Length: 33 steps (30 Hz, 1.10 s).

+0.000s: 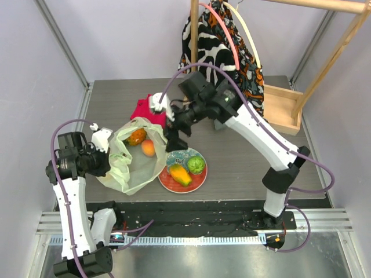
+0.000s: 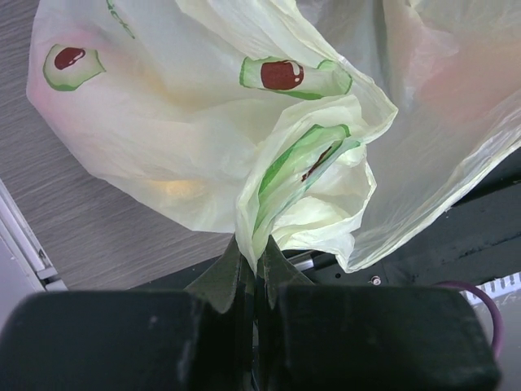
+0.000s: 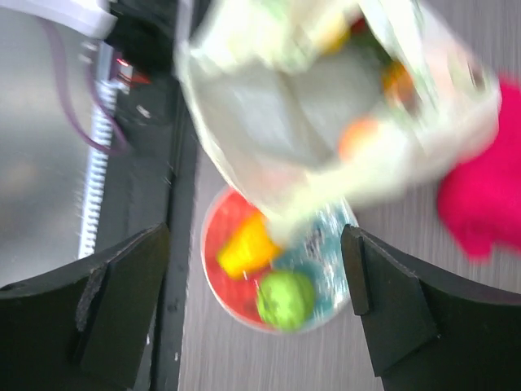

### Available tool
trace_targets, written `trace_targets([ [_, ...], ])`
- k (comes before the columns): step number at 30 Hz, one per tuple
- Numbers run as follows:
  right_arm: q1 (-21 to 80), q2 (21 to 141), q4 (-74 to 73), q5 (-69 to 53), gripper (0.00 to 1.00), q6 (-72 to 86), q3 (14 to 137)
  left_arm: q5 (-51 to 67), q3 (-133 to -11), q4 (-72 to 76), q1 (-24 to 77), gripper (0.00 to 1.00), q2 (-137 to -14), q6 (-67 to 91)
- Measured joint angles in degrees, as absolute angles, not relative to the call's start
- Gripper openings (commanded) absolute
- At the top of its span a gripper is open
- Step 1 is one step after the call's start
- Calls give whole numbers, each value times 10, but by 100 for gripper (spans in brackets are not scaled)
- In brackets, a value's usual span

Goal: Take the fake fruits out of the plastic bag
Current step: Place the fake fruit on the plate, then take out the fake fruit from the plastic bag.

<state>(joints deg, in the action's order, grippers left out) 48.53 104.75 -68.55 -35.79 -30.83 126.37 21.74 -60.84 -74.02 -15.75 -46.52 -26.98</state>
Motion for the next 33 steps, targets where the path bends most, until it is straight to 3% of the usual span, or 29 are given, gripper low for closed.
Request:
trace_targets([
  [3, 550, 1040, -649, -364, 74, -300, 1270, 226, -616, -742, -157, 0, -471, -270],
  [8, 577, 1090, -592, -362, 67, -266, 1268, 232, -630, -746, -157, 0, -468, -269],
  [16, 576, 1231, -513, -229, 80, -165, 1256, 231, -632, -760, -157, 0, -437, -260],
  [23, 577, 1289, -475, -95, 86, -133, 1249, 228, -640, -771, -157, 0, -407, -258],
  [33, 585, 1362, -449, -39, 85, -132, 1298, 225, -640, -775, -157, 0, -388, -258],
])
